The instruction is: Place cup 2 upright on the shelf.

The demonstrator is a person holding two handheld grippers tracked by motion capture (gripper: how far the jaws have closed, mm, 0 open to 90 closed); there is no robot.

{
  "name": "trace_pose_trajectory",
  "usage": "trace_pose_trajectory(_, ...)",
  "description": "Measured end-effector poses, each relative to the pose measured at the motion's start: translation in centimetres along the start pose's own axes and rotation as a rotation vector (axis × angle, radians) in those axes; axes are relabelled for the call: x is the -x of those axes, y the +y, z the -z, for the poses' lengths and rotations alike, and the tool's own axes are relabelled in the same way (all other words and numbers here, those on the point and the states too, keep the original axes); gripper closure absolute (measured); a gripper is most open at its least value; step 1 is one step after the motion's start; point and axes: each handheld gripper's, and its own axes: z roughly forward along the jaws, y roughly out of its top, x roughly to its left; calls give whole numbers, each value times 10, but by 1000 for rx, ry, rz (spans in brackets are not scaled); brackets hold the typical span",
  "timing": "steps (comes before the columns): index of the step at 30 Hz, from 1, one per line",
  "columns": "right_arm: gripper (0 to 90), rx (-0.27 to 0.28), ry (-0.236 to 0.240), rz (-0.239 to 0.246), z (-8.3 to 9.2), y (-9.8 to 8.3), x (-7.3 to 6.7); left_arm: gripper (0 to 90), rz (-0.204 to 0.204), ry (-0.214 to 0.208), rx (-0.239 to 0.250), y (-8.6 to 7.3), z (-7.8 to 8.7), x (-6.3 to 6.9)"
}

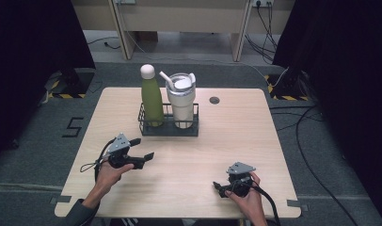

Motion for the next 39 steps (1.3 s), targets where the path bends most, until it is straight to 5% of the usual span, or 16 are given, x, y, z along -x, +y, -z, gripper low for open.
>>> trace_pose_trajectory(14,118,-1,2,-1,0,0,0,148,1,12,-79,-36,15,7)
trace_pose_trajectory(39,118,0,2,0,0,0,0,148,-30,-12,-133,-52,33,31)
